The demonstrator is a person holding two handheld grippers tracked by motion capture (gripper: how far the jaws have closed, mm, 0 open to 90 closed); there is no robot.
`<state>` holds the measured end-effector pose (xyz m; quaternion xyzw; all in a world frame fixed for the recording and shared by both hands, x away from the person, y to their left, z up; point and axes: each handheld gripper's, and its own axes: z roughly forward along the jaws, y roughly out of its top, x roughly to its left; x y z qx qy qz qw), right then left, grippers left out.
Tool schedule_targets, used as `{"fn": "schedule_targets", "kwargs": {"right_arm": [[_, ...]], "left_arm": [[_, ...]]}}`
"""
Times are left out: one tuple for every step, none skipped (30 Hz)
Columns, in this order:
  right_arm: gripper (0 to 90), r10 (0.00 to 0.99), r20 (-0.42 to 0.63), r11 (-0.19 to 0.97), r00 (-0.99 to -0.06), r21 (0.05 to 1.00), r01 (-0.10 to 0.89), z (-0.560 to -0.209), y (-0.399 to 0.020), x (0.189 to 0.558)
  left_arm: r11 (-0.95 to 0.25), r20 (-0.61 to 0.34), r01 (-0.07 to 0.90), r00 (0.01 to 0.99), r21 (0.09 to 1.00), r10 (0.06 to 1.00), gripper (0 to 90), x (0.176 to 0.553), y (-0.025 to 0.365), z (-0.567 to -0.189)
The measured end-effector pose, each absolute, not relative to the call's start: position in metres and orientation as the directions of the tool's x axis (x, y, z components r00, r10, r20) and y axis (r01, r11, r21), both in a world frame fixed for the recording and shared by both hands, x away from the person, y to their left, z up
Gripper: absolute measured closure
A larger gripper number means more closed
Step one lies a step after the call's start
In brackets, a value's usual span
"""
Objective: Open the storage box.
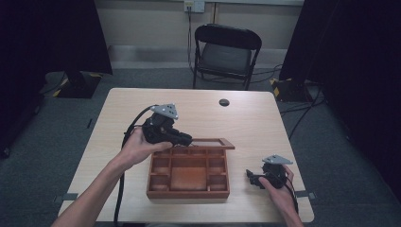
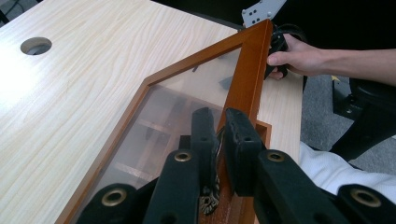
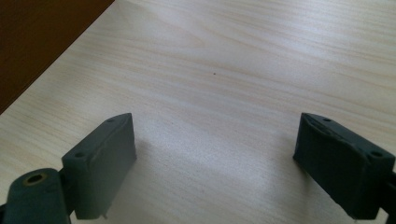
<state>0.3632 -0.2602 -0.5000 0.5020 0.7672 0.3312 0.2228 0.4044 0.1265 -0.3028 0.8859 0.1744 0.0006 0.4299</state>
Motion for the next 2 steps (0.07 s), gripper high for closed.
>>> {"fn": "schedule_targets", "kwargs": {"right_arm": [[11.7, 0.918, -0.009, 0.277, -0.397, 0.732, 0.623, -0.5001, -0.2602, 0.3632], [11.7, 0.918, -0.009, 0.277, -0.397, 0.732, 0.623, -0.5, -0.2602, 0.3632]], "left_arm": [[-0.57, -0.147, 0.307, 0.939, 0.762, 0.31, 82.6, 0.4045, 0.1265, -0.3026], [-0.568, -0.146, 0.306, 0.939, 0.764, 0.311, 82.6, 0.4046, 0.1264, -0.3026]]}}
